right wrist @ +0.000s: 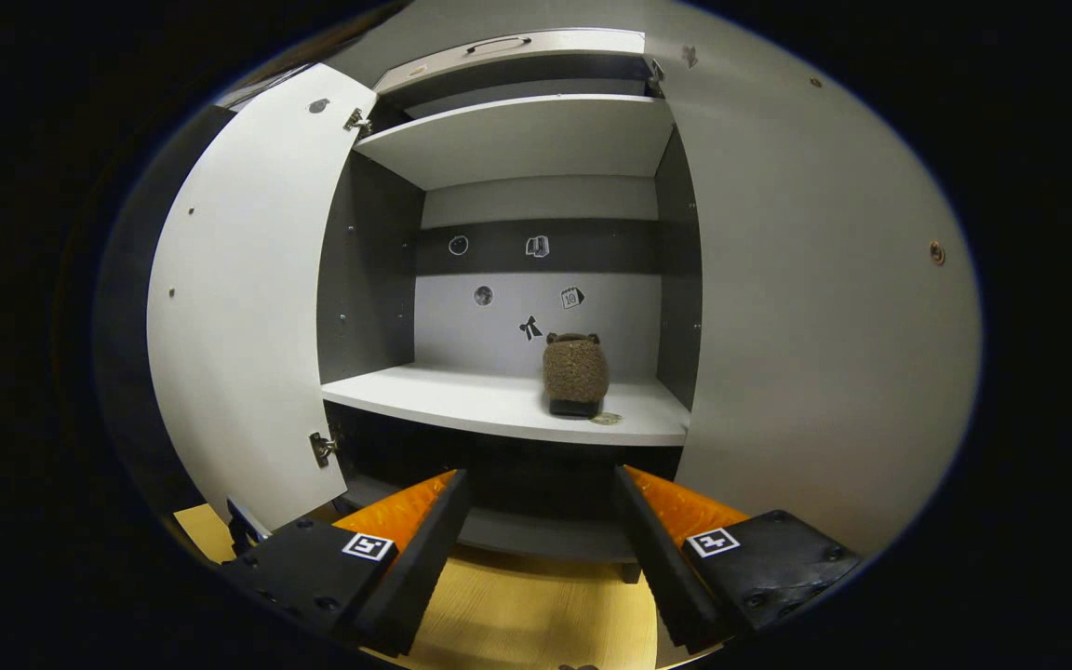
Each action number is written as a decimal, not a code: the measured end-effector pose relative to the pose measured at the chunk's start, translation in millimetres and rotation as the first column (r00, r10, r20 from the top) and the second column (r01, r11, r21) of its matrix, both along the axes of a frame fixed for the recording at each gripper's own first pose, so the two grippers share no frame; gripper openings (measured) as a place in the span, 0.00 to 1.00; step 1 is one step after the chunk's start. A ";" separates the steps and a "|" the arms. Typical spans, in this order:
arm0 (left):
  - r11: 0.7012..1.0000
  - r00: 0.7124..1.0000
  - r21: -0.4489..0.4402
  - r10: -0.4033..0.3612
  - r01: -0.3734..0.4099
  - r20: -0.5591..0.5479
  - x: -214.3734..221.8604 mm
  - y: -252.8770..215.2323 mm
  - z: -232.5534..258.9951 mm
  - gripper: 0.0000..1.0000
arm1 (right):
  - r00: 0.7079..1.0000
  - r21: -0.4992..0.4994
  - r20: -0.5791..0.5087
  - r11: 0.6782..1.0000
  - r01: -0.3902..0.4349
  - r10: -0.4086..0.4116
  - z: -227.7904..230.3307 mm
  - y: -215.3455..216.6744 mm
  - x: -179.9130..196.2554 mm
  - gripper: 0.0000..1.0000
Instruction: Grab one shoe with the right hand and put it into the shoe cabinet, grab the other shoe with the left hand and put it into the shoe cabinet; then close the right door with the right hand and the left door with the left hand.
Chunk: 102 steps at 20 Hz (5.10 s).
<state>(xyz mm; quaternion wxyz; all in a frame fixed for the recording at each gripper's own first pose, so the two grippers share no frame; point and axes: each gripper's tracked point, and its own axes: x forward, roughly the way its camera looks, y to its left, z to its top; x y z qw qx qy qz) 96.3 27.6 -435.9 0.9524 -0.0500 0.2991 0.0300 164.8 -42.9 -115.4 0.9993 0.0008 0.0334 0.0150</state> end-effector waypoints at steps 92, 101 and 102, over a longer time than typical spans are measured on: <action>0.983 0.944 0.182 -0.073 0.014 0.321 292.6 12.1 417.7 0.95 | 0.933 0.078 0.122 0.933 -0.351 0.340 123.4 59.6 48.7 0.97; 0.982 0.771 0.148 -0.181 0.113 0.611 115.7 -34.9 541.8 0.93 | 0.958 0.025 0.190 0.974 -0.225 0.216 162.7 56.5 -6.2 0.97; 0.977 0.751 0.174 -0.209 0.127 0.627 95.4 -39.5 548.1 0.93 | 0.960 0.022 0.196 0.977 -0.210 0.202 167.8 57.5 -16.1 1.00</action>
